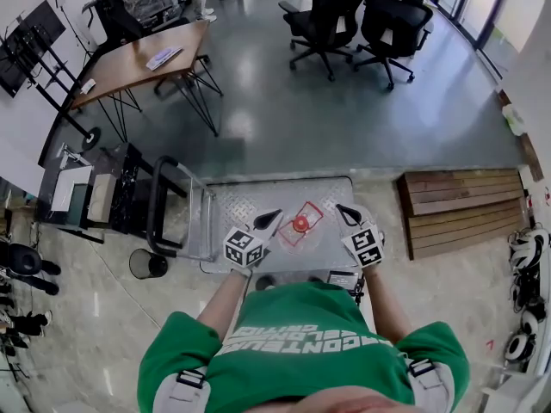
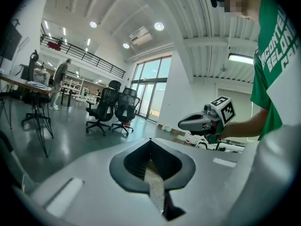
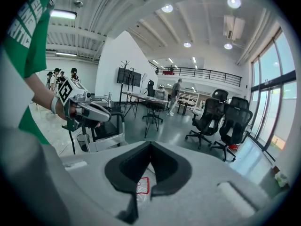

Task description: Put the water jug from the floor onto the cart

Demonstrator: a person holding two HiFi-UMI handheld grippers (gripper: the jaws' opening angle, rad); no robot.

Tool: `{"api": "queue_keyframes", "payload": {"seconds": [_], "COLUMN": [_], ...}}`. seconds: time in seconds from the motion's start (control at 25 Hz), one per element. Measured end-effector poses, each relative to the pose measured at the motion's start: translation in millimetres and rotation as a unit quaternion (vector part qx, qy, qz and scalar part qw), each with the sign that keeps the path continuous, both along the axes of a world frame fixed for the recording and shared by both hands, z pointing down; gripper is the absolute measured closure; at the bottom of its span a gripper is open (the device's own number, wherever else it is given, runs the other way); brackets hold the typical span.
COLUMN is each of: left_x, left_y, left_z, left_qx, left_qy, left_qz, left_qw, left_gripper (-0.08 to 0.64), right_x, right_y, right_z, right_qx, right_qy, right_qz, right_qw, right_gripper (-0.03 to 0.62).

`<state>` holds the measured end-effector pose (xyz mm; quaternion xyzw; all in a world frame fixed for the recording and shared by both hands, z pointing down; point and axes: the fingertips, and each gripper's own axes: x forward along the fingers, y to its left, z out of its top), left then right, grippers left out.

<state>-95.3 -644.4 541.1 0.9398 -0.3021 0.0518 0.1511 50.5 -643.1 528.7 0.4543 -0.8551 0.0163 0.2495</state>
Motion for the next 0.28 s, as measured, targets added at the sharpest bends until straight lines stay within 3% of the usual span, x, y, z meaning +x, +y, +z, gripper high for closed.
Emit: {"api": "queue_keyframes", "payload": {"seconds": [0.28], "left_x": [-2.6], "left_y": [0.8], "left_z": [1.7], "left_qx": [-0.003], "left_qy": [-0.001], "left_qz": [-0.002], "left_qw": [1.0], "left_gripper": [0.543], "right_x": [-1.9], "right_y": [-1.1], "right_z": [2.0], "right_qx": [-0.003], "right_qy": [0.0], "right_qz": [-0.001], "right_qw": [1.0], "right_gripper": [0.598]}}
